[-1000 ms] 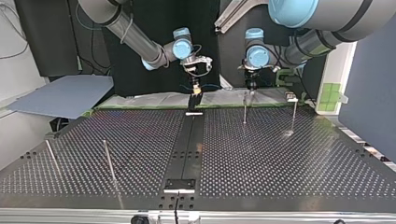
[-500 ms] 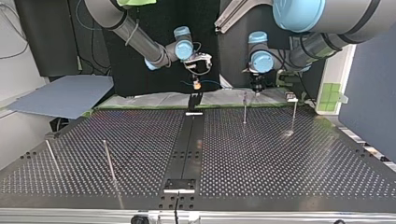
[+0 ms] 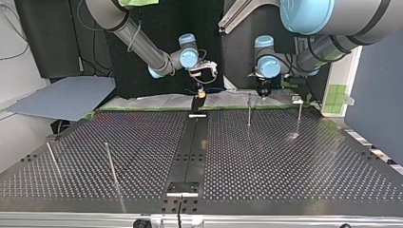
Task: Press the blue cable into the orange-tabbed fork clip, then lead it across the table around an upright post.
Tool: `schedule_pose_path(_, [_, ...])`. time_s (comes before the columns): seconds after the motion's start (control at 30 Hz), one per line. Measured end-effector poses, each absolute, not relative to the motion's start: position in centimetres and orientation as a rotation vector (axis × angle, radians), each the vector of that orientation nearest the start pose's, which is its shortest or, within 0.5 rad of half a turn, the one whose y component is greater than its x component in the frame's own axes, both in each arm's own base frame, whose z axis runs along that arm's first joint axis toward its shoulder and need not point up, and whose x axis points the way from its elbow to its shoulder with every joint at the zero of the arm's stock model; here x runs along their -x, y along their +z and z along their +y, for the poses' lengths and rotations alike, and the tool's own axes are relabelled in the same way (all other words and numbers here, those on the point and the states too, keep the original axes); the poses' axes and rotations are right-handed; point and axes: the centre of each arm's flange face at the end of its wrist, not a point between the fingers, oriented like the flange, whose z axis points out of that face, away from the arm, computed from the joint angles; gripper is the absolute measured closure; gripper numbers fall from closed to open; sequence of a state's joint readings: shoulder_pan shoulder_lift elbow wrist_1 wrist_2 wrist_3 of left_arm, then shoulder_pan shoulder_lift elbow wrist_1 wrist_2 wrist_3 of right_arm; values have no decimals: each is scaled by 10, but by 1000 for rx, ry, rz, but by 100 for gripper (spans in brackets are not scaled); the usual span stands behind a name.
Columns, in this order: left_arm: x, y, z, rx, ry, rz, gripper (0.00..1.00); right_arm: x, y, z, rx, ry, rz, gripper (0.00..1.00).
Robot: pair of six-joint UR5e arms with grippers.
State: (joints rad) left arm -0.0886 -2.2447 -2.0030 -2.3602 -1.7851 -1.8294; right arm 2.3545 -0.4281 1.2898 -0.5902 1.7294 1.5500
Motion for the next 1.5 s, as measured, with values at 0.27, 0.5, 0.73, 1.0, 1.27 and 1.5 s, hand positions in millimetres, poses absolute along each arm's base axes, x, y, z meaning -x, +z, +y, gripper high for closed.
schedule_pose_path(0.27, [-494,20,-152,311,-24,1874,100,-583,-78,-427,-1909,1393,-907,100])
schedule_pose_path(0.5, [-506,25,-149,317,-21,1872,100,-583,-71,-438,-1883,1387,-913,100])
schedule_pose_path(0.73, [-518,32,-148,316,-24,1877,100,-589,-49,-452,-1835,1403,-915,100])
schedule_pose_path(1.0, [-534,41,-145,316,-32,1881,100,-598,-9,-474,-1767,1451,-912,100])
schedule_pose_path(1.27, [-543,45,-140,317,-41,1876,100,-595,1,-489,-1750,1446,-919,100])
schedule_pose_path(1.5, [-545,46,-136,324,-42,1873,100,-593,1,-491,-1756,1434,-916,100])
